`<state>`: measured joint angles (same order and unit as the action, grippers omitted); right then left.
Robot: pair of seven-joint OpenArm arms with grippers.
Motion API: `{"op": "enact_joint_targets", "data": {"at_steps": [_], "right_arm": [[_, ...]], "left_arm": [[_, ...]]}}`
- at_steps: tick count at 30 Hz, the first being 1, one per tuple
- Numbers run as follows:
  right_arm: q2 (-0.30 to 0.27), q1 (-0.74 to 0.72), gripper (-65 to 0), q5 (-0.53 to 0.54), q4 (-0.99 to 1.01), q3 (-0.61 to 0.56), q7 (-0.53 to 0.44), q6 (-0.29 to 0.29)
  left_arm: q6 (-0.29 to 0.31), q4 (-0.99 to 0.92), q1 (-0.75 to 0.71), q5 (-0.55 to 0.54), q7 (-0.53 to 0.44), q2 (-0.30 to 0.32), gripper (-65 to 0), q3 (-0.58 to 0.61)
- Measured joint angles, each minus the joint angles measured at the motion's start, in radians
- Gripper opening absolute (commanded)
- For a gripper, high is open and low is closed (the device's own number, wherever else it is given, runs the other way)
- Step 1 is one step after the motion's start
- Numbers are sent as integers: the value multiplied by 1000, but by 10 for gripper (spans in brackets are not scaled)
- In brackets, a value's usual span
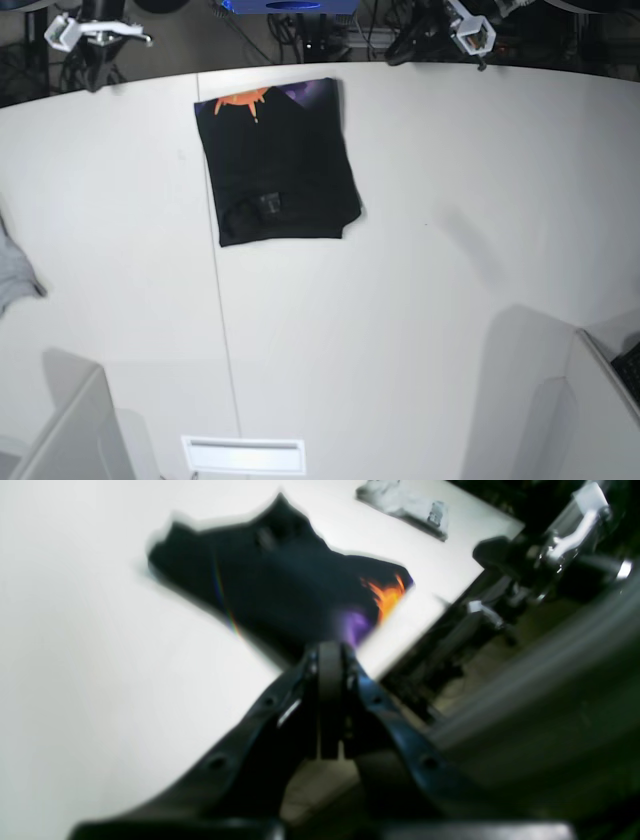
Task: Fold the T-shirt properly
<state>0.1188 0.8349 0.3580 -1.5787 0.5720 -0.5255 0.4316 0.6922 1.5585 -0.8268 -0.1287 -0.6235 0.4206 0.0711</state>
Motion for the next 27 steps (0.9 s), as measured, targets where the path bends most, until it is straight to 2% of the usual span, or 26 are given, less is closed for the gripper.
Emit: {"op": "enact_joint_targets", "data": {"at_steps": [2, 4, 6, 9, 11, 16, 20, 22, 23, 25, 27], "right_arm": [[1, 21, -650, 2, 92, 0, -92, 6], [2, 24, -650, 2, 211, 0, -141, 2], [-3, 16, -650, 1, 340, -5, -148, 0], [-11, -32, -650, 1, 558, -7, -137, -1], [-39, -85, -650, 0, 724, -24, -151, 3], [-156, -231, -650, 8, 1156, -224, -148, -3], [-192, -356, -650, 3, 1408, -367, -140, -4], [-207, -418, -650, 0, 1472, -444, -84, -5], [-215, -440, -650, 4, 1484, -482, -50, -4], [-233, -476, -650, -2, 1487, -555, 65, -3], [-252, -496, -650, 8, 1487, -625, 126, -4]], "left_arm": [[-4, -112, -13, -10, -85, 1, -650, 8], [-10, -249, -13, -15, -162, 4, -650, 50], [-5, -402, -2, -14, -237, -1, -650, 112], [0, -651, 50, 1, -285, -13, -650, 196], [-2, -822, 119, -19, -306, -24, -650, 228], [-8, -1153, 297, -31, -322, -118, -650, 311], [-2, -1340, 389, -18, -304, -192, -650, 365], [-6, -1429, 436, -32, -309, -224, -650, 361], [-28, -1462, 454, -32, -309, -237, -650, 362], [-143, -1529, 488, -29, -300, -271, -650, 369], [-234, -1554, 505, -29, -206, -307, -650, 369]]}}
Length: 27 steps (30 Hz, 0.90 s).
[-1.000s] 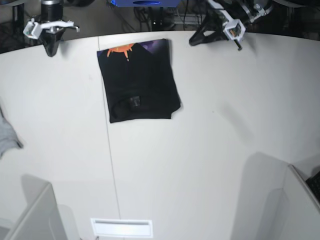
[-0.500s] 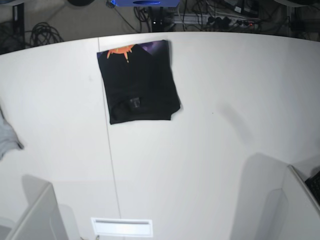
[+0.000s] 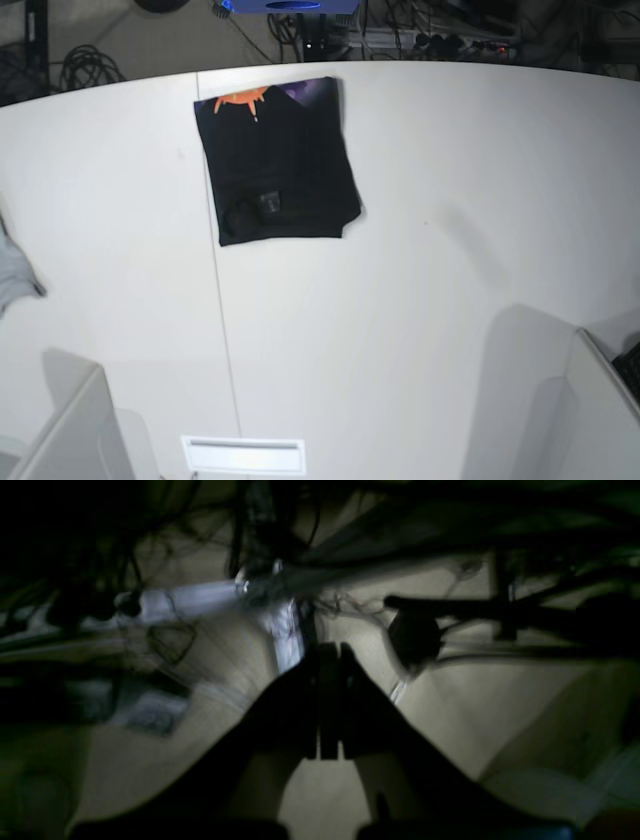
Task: Fold the T-shirt properly
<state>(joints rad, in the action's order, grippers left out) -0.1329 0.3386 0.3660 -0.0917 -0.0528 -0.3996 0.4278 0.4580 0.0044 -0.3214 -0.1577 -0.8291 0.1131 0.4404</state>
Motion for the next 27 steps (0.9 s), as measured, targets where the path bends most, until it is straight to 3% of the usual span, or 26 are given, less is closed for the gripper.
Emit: {"op": "enact_joint_targets", "data": {"at_steps": [4, 7, 10, 14, 19, 24, 27], "right_arm": [[-27, -16, -650, -1, 0, -176, 44, 0], [-62, -23, -650, -6, 3, -301, 56, 1], [-92, -47, -650, 3, 5, -322, 51, -2], [-69, -63, -650, 4, 0, -323, 37, -4], [-34, -53, -650, -1, 3, -329, 51, 1], [-45, -81, -650, 1, 3, -324, 48, -1], [-22, -93, -650, 4, 5, -324, 42, -1]], "left_arm": [[-93, 56, 4, 0, 255, -64, -650, -9], [-175, 98, 5, -2, 352, -82, -650, -10], [-254, 91, 37, -1, 435, -83, -650, -12], [-309, 86, 58, -4, 464, -82, -650, -21], [-309, 85, 48, 8, 482, -82, -650, -116], [-310, 77, 79, 10, 481, -77, -650, -126], [-309, 80, 94, 10, 477, -77, -650, -124]]}}
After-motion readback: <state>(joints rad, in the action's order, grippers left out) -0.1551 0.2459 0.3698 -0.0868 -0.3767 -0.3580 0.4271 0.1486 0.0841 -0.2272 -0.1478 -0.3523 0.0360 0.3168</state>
